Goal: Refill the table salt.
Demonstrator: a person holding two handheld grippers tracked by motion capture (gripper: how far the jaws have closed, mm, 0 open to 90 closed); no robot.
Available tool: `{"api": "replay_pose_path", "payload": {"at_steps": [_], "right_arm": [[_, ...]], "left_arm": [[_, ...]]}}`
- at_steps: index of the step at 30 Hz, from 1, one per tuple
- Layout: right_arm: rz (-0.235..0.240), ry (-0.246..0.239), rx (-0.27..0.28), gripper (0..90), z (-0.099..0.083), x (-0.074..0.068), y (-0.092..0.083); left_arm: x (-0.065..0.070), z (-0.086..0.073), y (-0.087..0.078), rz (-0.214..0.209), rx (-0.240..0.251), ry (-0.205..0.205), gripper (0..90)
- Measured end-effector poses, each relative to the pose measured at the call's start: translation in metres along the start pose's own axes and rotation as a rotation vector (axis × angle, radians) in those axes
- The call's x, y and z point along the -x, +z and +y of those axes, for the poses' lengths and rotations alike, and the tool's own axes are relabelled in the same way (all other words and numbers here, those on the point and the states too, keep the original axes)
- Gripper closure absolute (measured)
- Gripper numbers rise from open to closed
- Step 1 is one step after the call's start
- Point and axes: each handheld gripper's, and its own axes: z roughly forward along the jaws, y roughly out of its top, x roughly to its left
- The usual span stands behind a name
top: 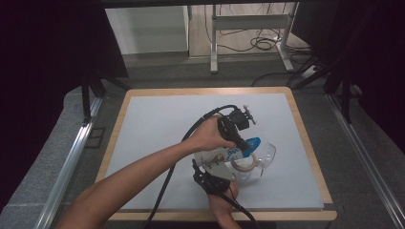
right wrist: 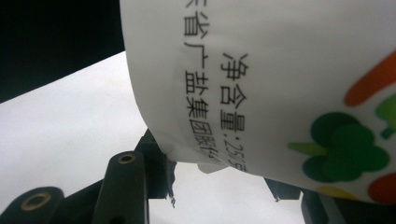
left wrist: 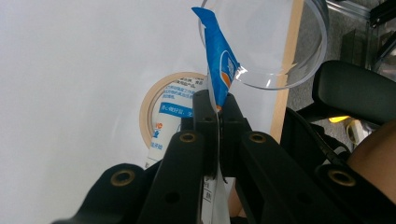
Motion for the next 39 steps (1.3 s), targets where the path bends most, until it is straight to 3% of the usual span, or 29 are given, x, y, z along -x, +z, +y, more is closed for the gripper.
{"api": "replay_pose_path", "payload": {"at_steps": [10,17,25,39], "right_arm": [[-0.008,-0.015,0.014,51.5,0.0008,0.0011,-0.0010],[-0.007,0.012,0.015,51.6,-0.0002,-0.0002,0.0006],[-0.019,0.007,0.033,51.9,-0.0017,0.0001,0.0008],[0.000,0.044,0.074,52.4,-0.0024,-0.0016,-0.0015]], "left_arm": [[-0.0014,0.0016,0.0001,-0.007,0.008,-0.006,89.9],[-0.0027,0.0015,0.0020,-0.006,-0.008,-0.003,89.9],[-0.0020,0.0018,0.0023,-0.008,-0.001,-0.003,89.9],[-0.0030,0.0013,0.0010,-0.001,-0.011,-0.006,89.9]]}}
